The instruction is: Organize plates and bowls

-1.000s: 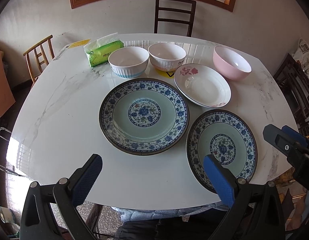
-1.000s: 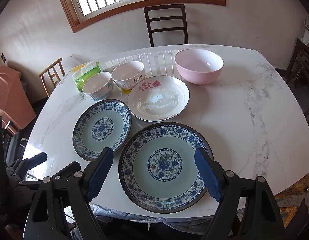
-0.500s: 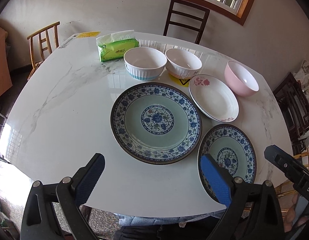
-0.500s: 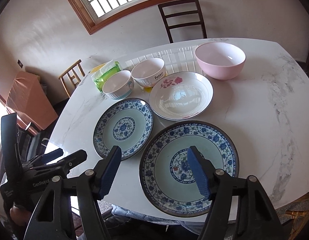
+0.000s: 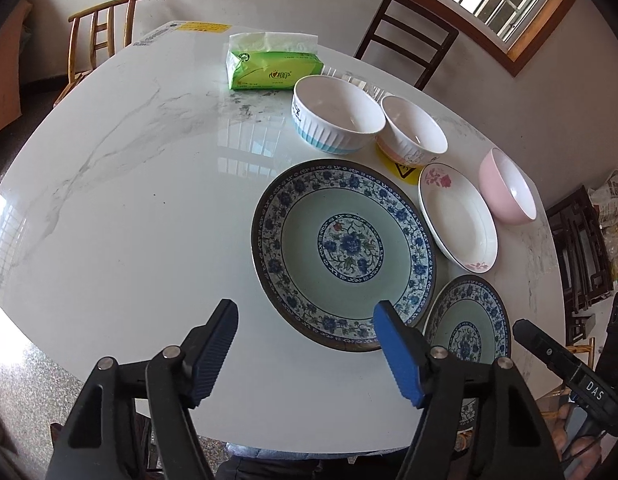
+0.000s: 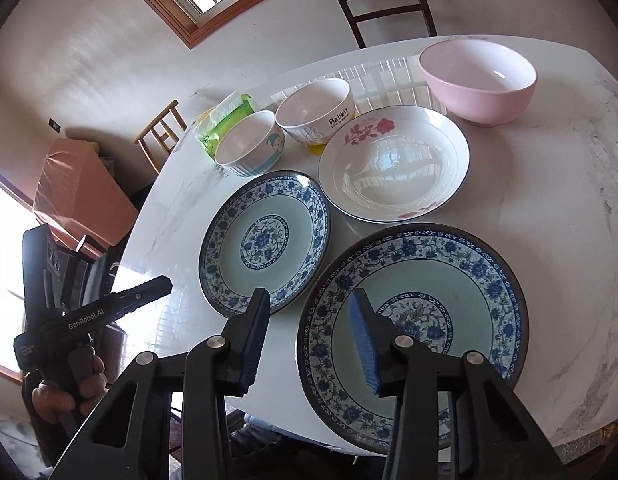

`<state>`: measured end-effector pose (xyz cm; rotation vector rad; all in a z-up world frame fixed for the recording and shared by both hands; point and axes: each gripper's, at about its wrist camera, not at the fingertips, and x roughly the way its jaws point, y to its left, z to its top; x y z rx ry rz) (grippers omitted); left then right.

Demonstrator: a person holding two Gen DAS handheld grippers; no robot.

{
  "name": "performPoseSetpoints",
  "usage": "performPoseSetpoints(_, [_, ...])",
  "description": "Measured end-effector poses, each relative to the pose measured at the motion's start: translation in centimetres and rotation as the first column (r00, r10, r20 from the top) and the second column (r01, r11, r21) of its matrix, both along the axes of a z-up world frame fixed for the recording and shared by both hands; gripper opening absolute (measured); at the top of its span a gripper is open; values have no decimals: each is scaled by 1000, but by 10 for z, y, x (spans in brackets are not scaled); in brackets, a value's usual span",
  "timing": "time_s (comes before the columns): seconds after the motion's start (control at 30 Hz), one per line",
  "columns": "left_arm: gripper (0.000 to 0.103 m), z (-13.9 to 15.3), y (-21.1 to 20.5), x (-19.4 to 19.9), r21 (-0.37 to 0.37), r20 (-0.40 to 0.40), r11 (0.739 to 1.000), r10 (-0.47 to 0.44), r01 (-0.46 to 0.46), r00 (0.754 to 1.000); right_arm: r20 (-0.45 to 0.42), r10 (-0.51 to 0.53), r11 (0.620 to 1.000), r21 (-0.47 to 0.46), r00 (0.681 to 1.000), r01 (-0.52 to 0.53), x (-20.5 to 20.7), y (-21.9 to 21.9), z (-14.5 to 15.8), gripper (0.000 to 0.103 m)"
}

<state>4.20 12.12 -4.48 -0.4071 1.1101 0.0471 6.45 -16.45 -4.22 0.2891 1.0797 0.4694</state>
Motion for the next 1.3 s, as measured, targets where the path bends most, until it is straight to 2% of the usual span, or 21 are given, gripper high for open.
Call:
performPoseSetpoints(0.13, [71,-6,15,9,-55,-8,998,13,-14,1000,-36,18,1000,4,999,-17,17,6,-9,33])
performPoseSetpoints(0.3, [65,-16,31,22,-103,-27,994,28,-31,999,-89,23,1000,2,996,-23,42,13,-21,27])
performPoseSetpoints(0.4, [63,-23,38,29,-145,-39,989,22,-28,999,-136,25,999,31,990,-21,57,13,-30,24])
performPoseSetpoints(0.67, [63,-38,51,42,-214,-55,976,23,-35,998,-202,29,999,31,979,-23,87,27,-46,21])
performPoseSetpoints(0.77, [62,-43,54,45,-219,-63,975,23,-36,998,-211,30,1000,13,977,-27,95,33,-53,20])
performPoseSetpoints(0.93, [52,-50,58,50,-224,-76,974,22,-38,997,-221,31,999,-13,975,-34,103,40,-64,20])
performPoseSetpoints(1.3, [48,-62,64,56,-208,-97,977,18,-38,995,-228,35,999,-31,973,-43,117,45,-80,16])
